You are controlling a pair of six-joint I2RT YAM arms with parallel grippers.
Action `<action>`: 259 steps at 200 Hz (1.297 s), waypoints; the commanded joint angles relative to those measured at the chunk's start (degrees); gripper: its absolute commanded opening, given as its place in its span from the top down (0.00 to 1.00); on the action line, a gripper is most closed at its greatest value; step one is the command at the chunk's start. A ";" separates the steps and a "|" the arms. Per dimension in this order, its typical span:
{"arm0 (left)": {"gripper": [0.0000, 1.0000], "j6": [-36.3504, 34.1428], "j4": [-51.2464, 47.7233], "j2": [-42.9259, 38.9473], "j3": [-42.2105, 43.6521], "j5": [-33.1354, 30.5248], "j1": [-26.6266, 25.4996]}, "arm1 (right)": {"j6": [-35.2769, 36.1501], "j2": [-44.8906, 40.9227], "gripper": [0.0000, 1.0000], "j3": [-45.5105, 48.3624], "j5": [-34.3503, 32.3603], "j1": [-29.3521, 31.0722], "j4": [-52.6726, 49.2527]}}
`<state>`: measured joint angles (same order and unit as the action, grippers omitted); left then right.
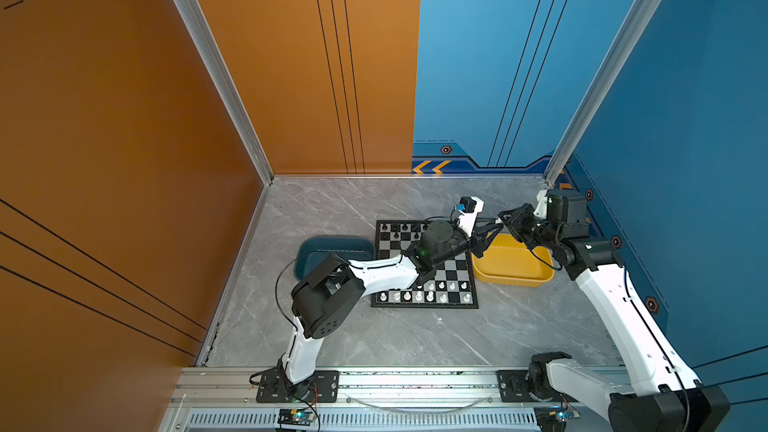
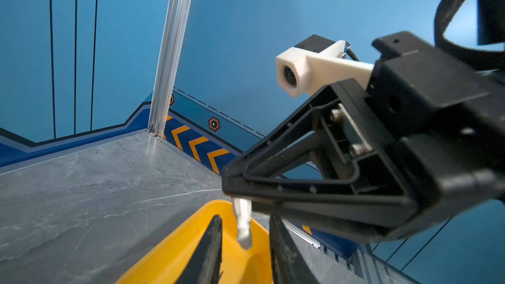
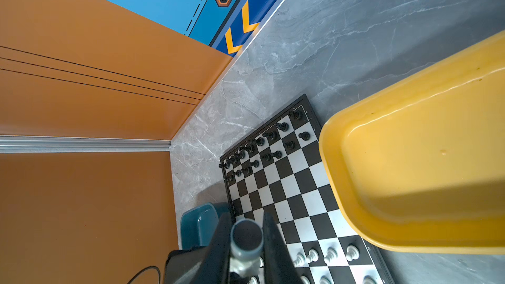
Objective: Set up the chess pieces on the board
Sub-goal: 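Close the left gripper on the white knight held by the right gripper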
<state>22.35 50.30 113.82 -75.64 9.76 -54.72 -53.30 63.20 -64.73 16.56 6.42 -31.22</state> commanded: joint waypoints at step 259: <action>1.00 0.15 2.96 1.49 -1.73 -3.61 0.36 | -1.46 -0.53 1.00 1.98 2.24 0.93 2.48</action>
<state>22.52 52.53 114.65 -75.92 7.42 -54.70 -54.11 63.20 -63.61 16.73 6.74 -28.86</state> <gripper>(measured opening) 0.081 0.190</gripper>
